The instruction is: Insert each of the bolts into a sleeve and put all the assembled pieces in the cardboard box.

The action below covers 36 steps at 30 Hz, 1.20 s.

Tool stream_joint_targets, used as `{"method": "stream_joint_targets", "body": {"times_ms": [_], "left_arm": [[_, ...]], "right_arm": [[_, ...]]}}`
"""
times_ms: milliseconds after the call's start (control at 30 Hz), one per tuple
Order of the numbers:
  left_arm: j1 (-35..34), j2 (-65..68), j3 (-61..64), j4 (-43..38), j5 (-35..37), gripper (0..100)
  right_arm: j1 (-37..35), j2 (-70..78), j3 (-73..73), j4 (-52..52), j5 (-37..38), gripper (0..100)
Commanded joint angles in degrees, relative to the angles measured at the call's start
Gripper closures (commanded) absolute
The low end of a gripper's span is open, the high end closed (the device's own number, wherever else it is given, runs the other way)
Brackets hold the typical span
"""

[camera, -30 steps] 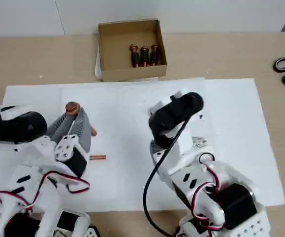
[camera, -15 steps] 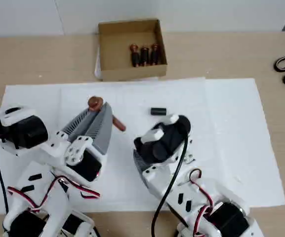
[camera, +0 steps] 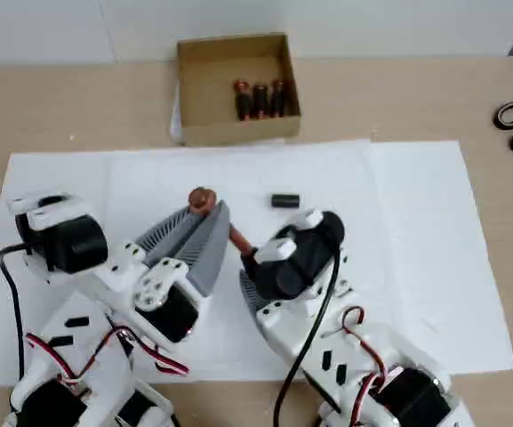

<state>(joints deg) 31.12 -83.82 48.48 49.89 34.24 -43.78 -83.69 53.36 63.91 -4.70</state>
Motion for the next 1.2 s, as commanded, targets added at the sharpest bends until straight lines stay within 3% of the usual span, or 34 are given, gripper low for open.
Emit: {"method": "stream_joint_targets", "body": {"times_ms": [0, 633, 767, 1167], "left_arm": [[0.4, -0.4, 1.1, -1.4, 0.2, 99], [-0.2, -0.4, 2.5, -2.7, -1.8, 99], [-4.2, -0.4, 3.2, -6.1, -2.0, 99], [-4.3, 11.8, -9.4, 2.4, -1.9, 99]], "right_arm": [[-0.2, -0.7, -0.9, -4.8, 1.4, 99.5], [-1.9, -0.7, -0.8, -4.8, 3.3, 99.5], [-4.4, -1.0, -0.8, -3.1, 3.3, 99.5], [-4.3, -7.2, -0.4, 2.1, 3.5, 99.4]]}}
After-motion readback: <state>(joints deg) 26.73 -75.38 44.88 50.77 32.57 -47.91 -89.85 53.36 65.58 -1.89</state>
